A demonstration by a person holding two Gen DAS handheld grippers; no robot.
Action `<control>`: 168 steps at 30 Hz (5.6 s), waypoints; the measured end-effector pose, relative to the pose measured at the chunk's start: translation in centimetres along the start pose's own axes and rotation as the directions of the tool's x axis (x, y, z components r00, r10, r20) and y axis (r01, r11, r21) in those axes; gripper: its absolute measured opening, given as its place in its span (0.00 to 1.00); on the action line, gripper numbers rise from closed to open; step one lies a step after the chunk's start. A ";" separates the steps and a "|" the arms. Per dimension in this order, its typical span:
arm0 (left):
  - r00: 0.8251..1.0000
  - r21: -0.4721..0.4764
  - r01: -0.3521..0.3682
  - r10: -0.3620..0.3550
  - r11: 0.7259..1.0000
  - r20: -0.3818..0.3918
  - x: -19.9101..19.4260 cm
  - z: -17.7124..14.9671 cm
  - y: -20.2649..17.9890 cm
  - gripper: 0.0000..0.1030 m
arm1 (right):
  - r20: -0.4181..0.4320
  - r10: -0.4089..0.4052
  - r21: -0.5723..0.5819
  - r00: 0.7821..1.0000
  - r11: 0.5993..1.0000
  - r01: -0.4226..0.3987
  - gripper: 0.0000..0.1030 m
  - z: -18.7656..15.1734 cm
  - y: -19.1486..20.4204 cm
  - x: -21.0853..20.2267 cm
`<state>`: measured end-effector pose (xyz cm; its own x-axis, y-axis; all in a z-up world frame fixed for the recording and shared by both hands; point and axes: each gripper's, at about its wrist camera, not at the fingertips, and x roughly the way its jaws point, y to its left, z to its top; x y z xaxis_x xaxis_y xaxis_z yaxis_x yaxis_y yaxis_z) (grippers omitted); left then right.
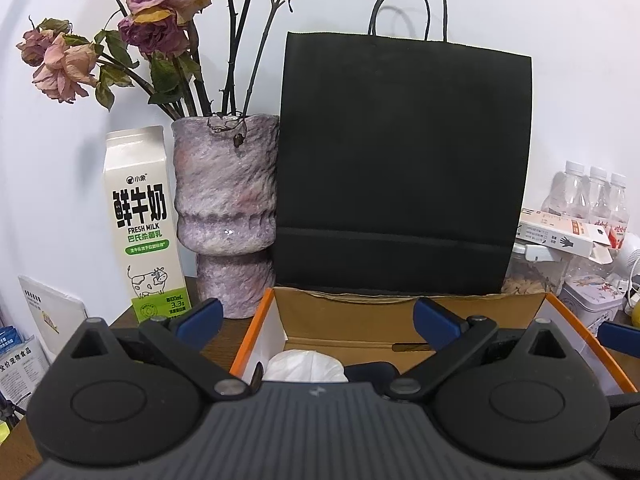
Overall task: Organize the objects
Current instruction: 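Open both grippers to drop the cloth and bag into the box, then withdraw both tools from the box toward the lavender headband and beige block, then grasp the lavender fuzzy headband with the right gripper while the left approaches the beige block, then close the left gripper on the small beige block and lift it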
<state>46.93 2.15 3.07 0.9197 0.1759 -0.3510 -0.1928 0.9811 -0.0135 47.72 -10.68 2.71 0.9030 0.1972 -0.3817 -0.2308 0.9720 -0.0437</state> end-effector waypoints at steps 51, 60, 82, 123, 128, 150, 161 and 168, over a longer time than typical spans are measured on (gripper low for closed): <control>0.999 -0.063 -0.003 0.000 0.998 -0.040 -9.7 -2.9 1.8 1.00 | 0.082 0.058 -0.062 0.995 0.997 -0.053 1.00 -2.3 -0.1 -11.3; 0.999 -0.065 0.008 -0.011 0.998 -0.047 -12.7 -4.0 1.7 1.00 | 0.110 0.078 -0.083 0.991 0.994 -0.069 1.00 -3.8 -0.4 -15.2; 0.997 -0.065 0.027 -0.031 0.998 -0.066 -20.5 -8.5 0.7 1.00 | 0.120 0.109 -0.098 0.987 0.990 -0.098 1.00 -8.9 -1.9 -24.0; 0.970 0.036 0.103 -0.093 0.994 -0.224 -21.2 -14.6 1.5 1.00 | -0.167 0.132 -0.124 0.977 0.980 -0.154 1.00 -14.6 -4.3 -19.1; 0.966 0.039 0.105 -0.092 0.994 -0.243 -20.7 -14.8 1.4 1.00 | -0.187 0.133 -0.112 0.973 0.981 -0.156 1.00 -13.9 -4.4 -16.7; 0.947 0.047 0.110 -0.090 0.993 -0.309 -18.6 -15.3 0.9 1.00 | -0.236 0.220 -0.039 0.946 0.971 -0.235 0.47 -13.0 -4.7 -13.5; 0.932 0.086 0.166 -0.128 0.982 -0.338 -17.8 -15.2 -1.4 1.00 | -0.123 0.179 -0.042 0.976 0.982 -0.185 0.29 -12.8 -5.3 -15.8; 0.927 0.101 0.180 -0.134 0.978 -0.350 -17.1 -15.2 -3.0 1.00 | -0.093 0.149 -0.023 0.984 0.988 -0.152 0.29 -13.0 -6.3 -16.7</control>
<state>26.60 -5.03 -5.09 0.7589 0.0032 -0.6512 0.0116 0.9998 0.0184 29.37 -21.80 -2.59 0.8207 0.3276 -0.4681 -0.3736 0.9276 -0.0059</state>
